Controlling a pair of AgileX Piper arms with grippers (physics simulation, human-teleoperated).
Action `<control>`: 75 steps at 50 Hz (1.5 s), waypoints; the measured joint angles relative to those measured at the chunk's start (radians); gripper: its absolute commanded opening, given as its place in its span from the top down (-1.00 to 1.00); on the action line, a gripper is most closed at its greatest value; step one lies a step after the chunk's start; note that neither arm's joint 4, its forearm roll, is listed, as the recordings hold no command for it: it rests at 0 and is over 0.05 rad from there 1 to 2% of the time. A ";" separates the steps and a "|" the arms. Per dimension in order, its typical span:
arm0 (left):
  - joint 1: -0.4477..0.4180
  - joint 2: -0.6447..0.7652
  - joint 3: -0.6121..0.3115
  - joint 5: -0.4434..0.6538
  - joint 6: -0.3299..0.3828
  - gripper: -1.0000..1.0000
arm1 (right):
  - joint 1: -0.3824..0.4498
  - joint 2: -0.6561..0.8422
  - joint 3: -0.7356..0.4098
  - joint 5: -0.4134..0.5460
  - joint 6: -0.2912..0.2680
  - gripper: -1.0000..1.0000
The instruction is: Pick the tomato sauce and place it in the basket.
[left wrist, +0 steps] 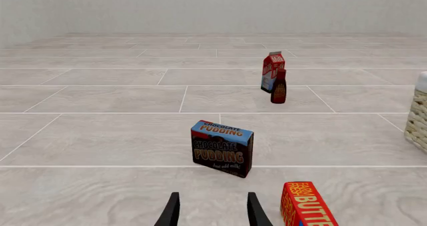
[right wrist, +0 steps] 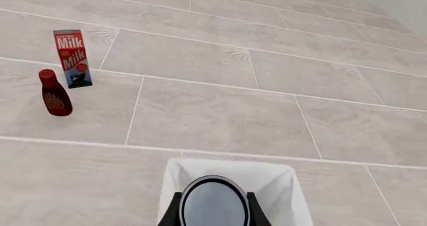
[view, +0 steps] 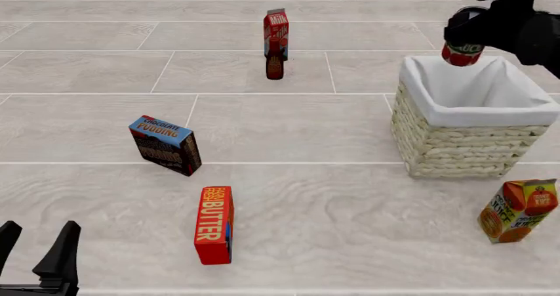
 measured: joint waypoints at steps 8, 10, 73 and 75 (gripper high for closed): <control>0.000 0.000 0.000 0.000 0.000 -1.00 | -0.023 0.027 0.005 -0.019 0.001 1.00; 0.000 0.000 0.000 0.000 0.000 -1.00 | -0.028 0.034 0.003 -0.022 0.002 1.00; 0.000 0.000 0.000 0.000 0.000 -1.00 | -0.097 0.226 -0.039 -0.080 0.006 1.00; 0.000 0.000 0.000 0.000 0.000 -1.00 | -0.099 0.231 -0.037 -0.084 0.006 1.00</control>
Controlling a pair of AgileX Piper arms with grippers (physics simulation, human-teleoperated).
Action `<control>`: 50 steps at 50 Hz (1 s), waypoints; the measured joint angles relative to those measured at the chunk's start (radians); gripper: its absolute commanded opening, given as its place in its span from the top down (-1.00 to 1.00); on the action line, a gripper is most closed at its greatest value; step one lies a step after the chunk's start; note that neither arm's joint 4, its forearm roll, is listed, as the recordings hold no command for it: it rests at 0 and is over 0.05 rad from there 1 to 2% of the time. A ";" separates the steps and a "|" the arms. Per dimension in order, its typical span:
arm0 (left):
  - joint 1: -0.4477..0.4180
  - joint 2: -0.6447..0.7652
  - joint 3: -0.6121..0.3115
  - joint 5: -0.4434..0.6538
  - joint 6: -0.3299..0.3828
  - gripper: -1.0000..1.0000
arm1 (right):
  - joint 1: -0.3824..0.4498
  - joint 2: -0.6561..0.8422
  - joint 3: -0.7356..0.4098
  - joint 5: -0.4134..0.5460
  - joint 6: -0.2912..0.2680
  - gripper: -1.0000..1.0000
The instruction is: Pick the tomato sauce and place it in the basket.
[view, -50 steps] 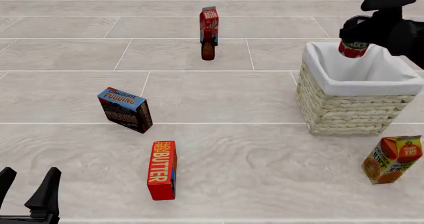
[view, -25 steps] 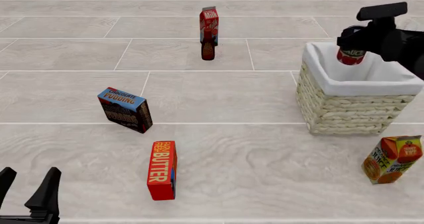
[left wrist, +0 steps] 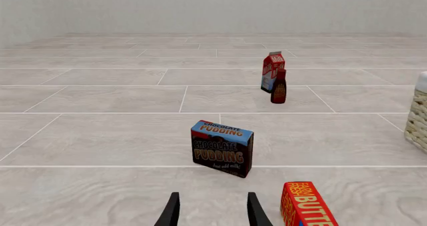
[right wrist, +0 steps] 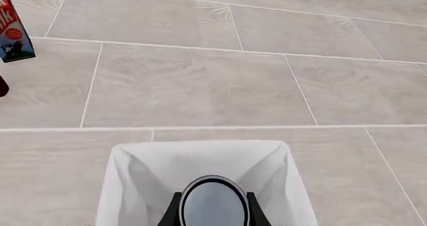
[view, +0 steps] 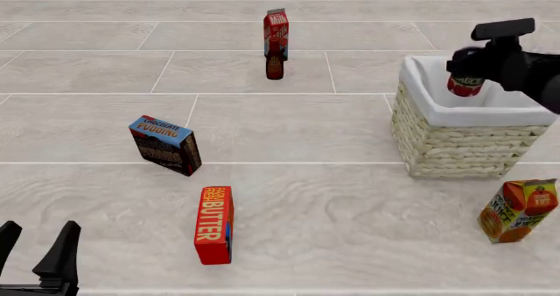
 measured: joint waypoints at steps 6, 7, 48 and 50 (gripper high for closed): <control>0.000 0.000 0.000 0.000 0.000 -1.00 | -0.006 0.014 0.005 -0.010 0.000 1.00; 0.000 0.000 0.000 0.000 0.000 -1.00 | -0.008 0.016 0.006 -0.011 0.000 1.00; 0.000 0.000 0.000 0.000 0.000 -1.00 | -0.031 0.100 -0.009 -0.031 0.001 1.00; 0.000 0.000 0.000 0.000 0.000 -1.00 | -0.031 0.104 -0.012 -0.031 0.001 1.00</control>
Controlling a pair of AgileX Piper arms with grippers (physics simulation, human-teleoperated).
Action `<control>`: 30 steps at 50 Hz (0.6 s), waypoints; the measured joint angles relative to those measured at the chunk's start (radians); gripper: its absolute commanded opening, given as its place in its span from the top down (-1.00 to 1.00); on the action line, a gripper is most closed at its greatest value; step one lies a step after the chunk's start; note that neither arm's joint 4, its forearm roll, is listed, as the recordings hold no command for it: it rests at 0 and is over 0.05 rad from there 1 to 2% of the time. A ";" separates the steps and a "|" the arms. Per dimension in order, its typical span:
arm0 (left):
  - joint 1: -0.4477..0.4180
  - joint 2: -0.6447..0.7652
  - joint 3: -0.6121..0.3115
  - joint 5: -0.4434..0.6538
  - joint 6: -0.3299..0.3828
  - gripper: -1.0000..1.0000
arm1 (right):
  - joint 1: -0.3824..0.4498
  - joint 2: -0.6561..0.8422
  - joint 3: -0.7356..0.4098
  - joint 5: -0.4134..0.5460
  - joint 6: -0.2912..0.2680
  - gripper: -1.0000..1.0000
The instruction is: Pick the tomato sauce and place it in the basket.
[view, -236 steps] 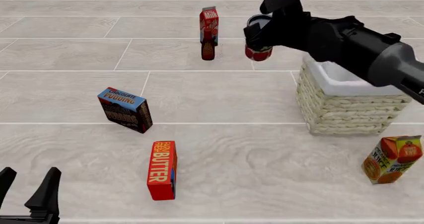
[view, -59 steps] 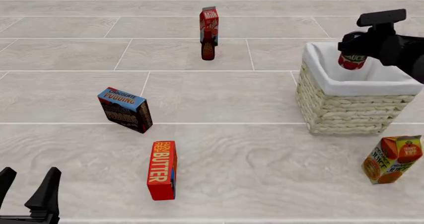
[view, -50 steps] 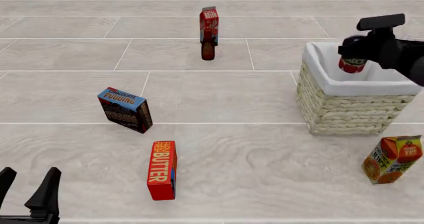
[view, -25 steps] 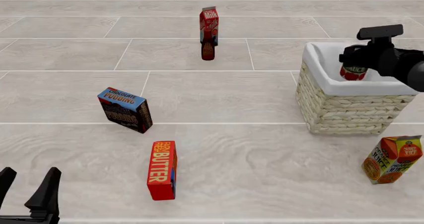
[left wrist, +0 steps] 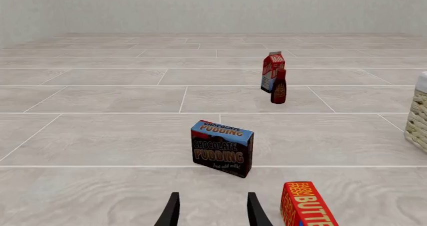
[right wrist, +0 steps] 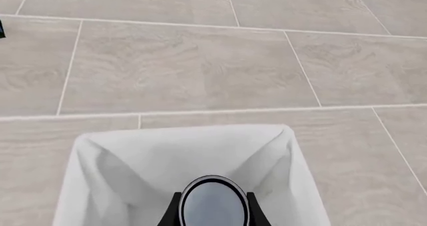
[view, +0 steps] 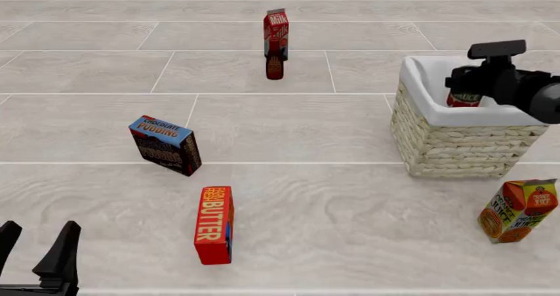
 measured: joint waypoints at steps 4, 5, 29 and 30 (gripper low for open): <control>0.000 0.000 0.000 0.000 0.000 -1.00 | -0.001 0.009 -0.006 0.001 -0.001 1.00; 0.000 0.000 0.000 0.000 0.000 -1.00 | -0.001 0.010 -0.007 0.001 -0.001 1.00; 0.000 0.000 0.000 0.000 0.000 -1.00 | 0.001 0.012 -0.028 -0.004 0.007 -1.00; 0.000 0.000 0.000 0.000 0.000 -1.00 | 0.001 0.011 -0.028 -0.004 0.008 -1.00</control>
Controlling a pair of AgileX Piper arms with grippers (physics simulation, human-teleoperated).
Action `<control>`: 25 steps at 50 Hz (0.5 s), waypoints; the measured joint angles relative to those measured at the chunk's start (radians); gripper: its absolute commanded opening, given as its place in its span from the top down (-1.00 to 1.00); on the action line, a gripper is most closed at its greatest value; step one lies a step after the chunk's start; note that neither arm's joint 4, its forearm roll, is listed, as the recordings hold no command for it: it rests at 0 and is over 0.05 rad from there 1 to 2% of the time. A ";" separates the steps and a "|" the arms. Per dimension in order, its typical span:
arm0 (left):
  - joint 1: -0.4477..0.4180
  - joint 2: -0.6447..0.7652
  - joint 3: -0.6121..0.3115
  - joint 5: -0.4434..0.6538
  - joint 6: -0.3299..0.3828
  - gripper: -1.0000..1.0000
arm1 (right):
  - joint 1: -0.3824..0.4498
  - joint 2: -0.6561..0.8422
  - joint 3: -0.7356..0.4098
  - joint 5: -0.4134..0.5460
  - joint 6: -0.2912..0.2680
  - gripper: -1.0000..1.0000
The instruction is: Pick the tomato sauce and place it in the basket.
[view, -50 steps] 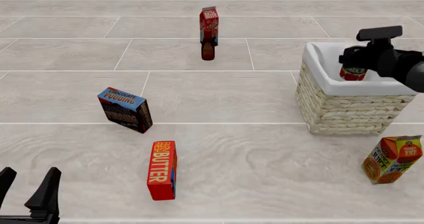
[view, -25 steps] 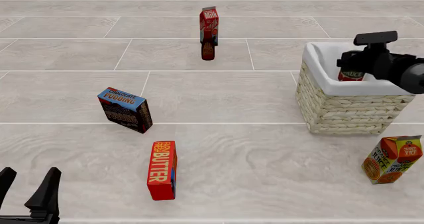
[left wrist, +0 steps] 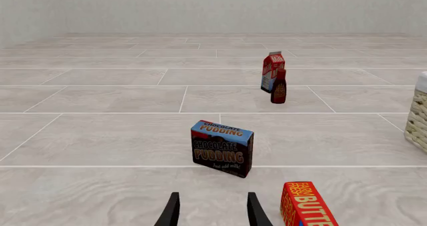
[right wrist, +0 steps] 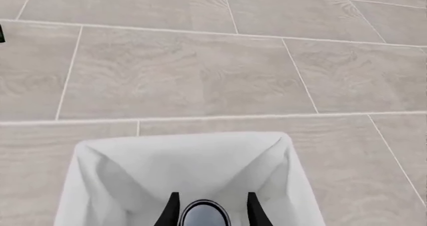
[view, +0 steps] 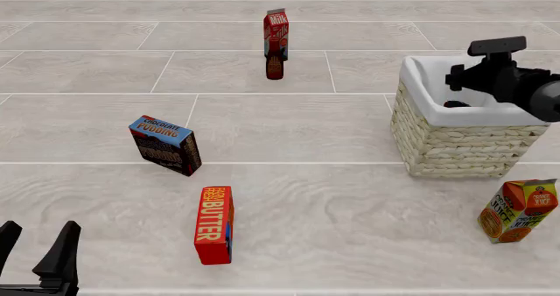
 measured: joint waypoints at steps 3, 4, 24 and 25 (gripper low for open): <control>0.000 0.000 0.000 0.000 0.000 -1.00 | 0.001 -0.003 0.001 -0.002 0.001 -1.00; 0.000 0.000 0.000 0.000 0.000 -1.00 | 0.001 -0.004 0.002 -0.002 0.002 -1.00; 0.000 0.000 0.000 0.000 0.000 -1.00 | 0.008 -0.064 0.052 -0.014 0.016 -1.00; 0.000 0.000 0.000 0.000 0.000 -1.00 | 0.009 -0.070 0.057 -0.015 0.017 -1.00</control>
